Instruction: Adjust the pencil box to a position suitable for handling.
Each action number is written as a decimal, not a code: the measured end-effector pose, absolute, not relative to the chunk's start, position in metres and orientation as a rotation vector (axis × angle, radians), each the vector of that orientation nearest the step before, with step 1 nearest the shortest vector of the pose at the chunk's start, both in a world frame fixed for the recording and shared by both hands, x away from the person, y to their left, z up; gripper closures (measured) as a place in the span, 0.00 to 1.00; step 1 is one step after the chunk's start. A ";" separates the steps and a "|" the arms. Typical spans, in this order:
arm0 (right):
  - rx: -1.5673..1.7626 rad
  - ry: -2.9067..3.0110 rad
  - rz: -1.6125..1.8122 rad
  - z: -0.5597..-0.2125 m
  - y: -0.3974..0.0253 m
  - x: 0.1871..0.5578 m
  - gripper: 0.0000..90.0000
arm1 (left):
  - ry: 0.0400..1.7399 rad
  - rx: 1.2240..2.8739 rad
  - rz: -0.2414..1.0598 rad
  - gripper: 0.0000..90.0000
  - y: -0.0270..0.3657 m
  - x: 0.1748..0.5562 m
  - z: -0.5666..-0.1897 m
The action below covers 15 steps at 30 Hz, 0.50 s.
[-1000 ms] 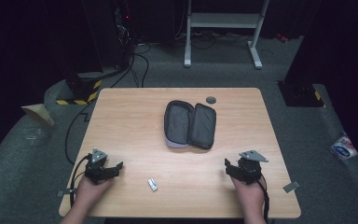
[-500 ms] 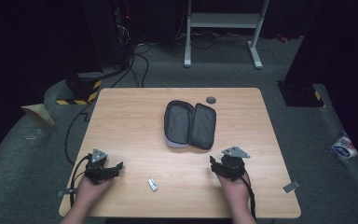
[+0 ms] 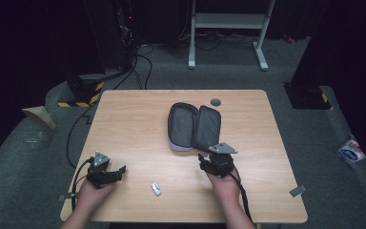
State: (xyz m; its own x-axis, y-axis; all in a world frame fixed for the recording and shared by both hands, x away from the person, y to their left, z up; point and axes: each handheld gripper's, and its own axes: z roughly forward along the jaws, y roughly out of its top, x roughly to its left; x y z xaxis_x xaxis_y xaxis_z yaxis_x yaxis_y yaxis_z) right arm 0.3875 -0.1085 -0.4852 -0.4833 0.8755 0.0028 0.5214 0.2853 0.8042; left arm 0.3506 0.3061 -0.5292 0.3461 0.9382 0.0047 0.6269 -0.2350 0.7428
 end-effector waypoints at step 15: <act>1.206 2.167 1.121 -0.479 -0.070 0.407 0.41 | 1.355 1.964 0.609 0.23 0.306 0.351 -0.529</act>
